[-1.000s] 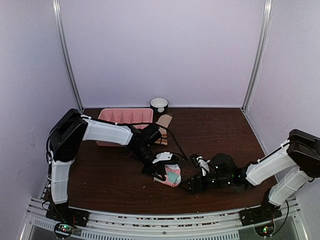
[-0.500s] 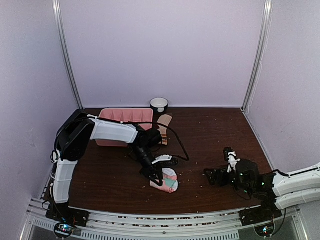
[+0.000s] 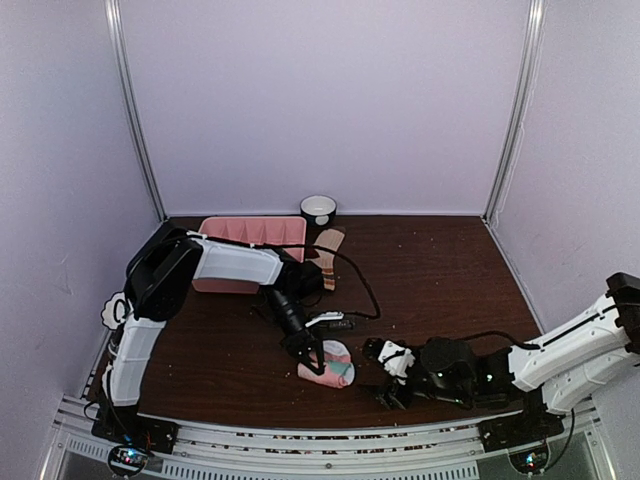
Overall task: Roll the socks
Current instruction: Roll the sock at the center of the board.
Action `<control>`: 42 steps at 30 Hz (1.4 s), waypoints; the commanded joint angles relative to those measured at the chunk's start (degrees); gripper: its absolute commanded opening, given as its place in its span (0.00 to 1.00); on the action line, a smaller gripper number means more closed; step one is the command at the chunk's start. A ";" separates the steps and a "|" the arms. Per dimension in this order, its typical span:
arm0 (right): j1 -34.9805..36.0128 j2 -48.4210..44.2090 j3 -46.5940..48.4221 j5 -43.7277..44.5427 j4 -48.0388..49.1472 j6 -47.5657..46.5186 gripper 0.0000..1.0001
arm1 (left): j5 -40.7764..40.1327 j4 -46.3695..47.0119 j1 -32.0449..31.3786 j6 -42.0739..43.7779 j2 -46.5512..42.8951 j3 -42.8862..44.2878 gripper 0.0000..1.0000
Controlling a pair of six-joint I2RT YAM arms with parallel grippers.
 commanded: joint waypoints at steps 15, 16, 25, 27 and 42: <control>2.03 24.11 20.28 -7.36 -4.20 -19.02 0.53 | -8.88 -7.18 1.16 1.70 7.24 0.88 0.07; 1.87 24.90 20.53 -7.28 -4.23 -19.02 0.53 | -8.83 -7.15 1.12 1.74 7.29 0.86 0.06; 0.01 29.98 22.45 -5.85 -4.70 -17.88 0.40 | -7.29 -7.14 1.16 4.41 5.66 -0.40 0.15; 0.00 30.95 22.38 -5.69 -4.95 -16.89 0.39 | -6.77 -7.38 1.16 5.55 4.80 -0.94 0.20; -6.87 34.37 21.65 -20.77 -13.18 1.32 0.19 | -11.64 5.94 6.61 8.49 -18.84 -13.76 0.63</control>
